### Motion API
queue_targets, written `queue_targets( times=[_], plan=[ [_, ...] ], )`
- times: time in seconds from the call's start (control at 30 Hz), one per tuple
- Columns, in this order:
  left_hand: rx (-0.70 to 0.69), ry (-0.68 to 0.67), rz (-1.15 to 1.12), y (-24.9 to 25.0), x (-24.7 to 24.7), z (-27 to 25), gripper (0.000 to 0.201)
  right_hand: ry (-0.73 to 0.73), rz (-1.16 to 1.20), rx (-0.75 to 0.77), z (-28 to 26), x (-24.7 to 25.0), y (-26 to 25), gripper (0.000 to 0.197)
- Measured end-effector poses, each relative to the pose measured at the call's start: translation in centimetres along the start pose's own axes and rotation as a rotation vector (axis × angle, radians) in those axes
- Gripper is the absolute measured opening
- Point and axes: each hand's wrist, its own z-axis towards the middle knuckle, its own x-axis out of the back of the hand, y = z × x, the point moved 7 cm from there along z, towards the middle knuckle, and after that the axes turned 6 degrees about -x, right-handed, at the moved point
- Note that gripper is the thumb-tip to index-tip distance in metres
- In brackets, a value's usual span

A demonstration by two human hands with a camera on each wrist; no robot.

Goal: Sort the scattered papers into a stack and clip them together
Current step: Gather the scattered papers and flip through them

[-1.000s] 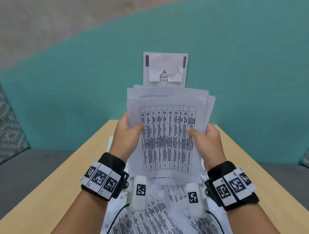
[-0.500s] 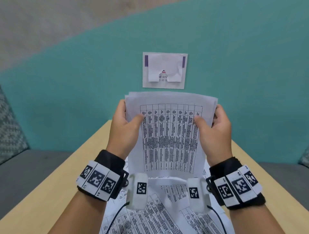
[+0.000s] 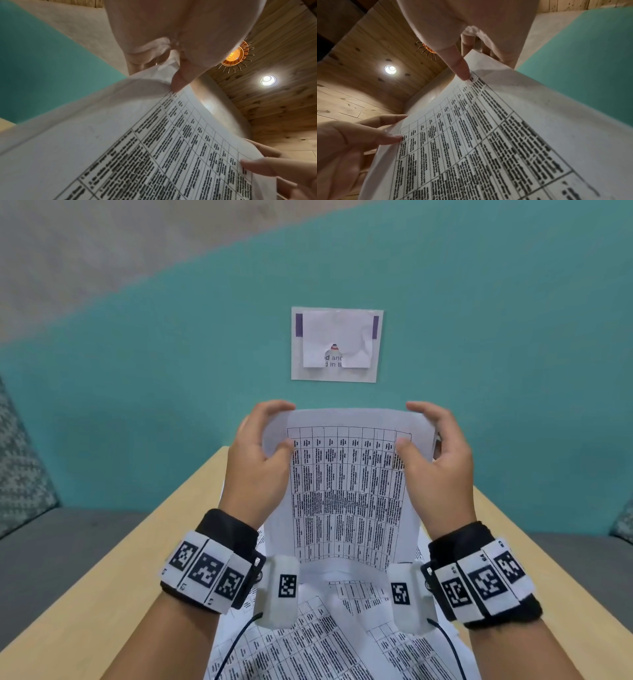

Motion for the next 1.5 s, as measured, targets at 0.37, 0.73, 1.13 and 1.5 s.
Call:
queue_targets(
  times=[0.37, 0.73, 1.13, 1.5],
  plan=[
    [0.508, -0.057, -0.235, -6.3, -1.2, -1.5, 0.034, -0.207, 0.102, -0.506, 0.0, -0.7, 6.7, 0.047],
    [0.6, -0.101, -0.206, -8.3, -2.4, -2.7, 0.039, -0.203, 0.057, -0.541, -0.4, -1.3, 8.2, 0.044],
    [0.637, -0.123, -0.229, -9.8, -3.4, -3.9, 0.054, -0.209, 0.059, -0.588, -0.9, -1.6, 9.7, 0.044],
    [0.631, -0.166, -0.166, -10.9, -4.0, -4.8, 0.041, -0.214, 0.024, -0.619, -1.6, -1.8, 11.5, 0.045]
  ],
)
